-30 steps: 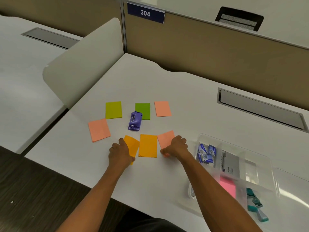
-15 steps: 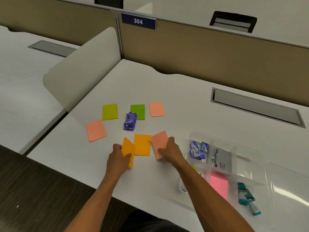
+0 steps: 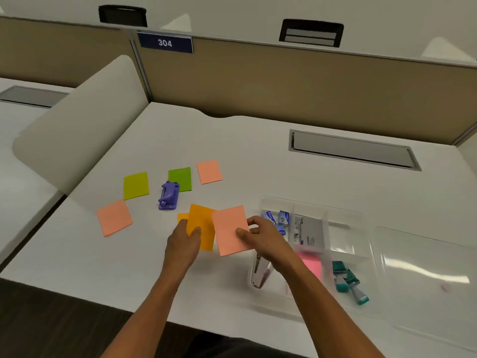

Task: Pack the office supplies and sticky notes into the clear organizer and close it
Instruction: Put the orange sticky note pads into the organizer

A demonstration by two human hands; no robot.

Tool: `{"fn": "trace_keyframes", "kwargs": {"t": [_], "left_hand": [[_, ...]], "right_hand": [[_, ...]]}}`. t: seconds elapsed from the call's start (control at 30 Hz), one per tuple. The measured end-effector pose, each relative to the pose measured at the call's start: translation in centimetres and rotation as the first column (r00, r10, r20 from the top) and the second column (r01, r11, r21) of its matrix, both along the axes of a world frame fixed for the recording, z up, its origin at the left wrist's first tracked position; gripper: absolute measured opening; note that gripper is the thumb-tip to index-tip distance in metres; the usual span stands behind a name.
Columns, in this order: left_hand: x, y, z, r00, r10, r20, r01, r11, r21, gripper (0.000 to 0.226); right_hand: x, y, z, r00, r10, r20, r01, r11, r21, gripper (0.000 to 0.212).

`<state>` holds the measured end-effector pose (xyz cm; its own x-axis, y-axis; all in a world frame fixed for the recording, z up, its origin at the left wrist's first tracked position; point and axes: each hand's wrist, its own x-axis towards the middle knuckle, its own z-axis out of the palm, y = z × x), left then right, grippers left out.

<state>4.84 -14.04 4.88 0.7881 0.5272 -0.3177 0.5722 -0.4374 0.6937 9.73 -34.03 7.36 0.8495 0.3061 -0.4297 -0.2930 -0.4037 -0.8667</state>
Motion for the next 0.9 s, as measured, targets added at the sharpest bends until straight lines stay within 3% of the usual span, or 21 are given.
{"fn": "trace_keyframes", "kwargs": {"t": [0.13, 0.33, 0.5, 0.73, 0.9], "left_hand": [[0.8, -2.0, 0.2, 0.996, -0.085, 0.014, 0.085, 0.996, -0.025, 0.045], [1.6, -5.5, 0.6, 0.971, -0.198, 0.131, 0.209, 0.975, -0.072, 0.012], [2.0, -8.3, 0.3, 0.954, -0.234, 0.187, 0.268, 0.945, -0.185, 0.017], [2.5, -11.1, 0.0, 0.933, -0.32, 0.165, 0.351, 0.911, -0.217, 0.017], [2.4, -12.7, 0.1, 0.906, -0.403, 0.128, 0.422, 0.884, -0.203, 0.024]], "right_hand": [[-0.3, -4.2, 1.0, 0.993, -0.107, 0.041, 0.107, 0.994, 0.001, 0.022], [-1.2, -9.9, 1.0, 0.95, -0.307, 0.059, 0.308, 0.951, -0.01, 0.014], [-3.0, -13.5, 0.4, 0.904, -0.423, 0.069, 0.428, 0.898, -0.102, 0.019], [-5.2, -16.6, -0.5, 0.9, -0.42, 0.116, 0.435, 0.854, -0.287, 0.017], [-5.8, -15.8, -0.8, 0.938, -0.33, 0.104, 0.343, 0.845, -0.41, 0.021]]}}
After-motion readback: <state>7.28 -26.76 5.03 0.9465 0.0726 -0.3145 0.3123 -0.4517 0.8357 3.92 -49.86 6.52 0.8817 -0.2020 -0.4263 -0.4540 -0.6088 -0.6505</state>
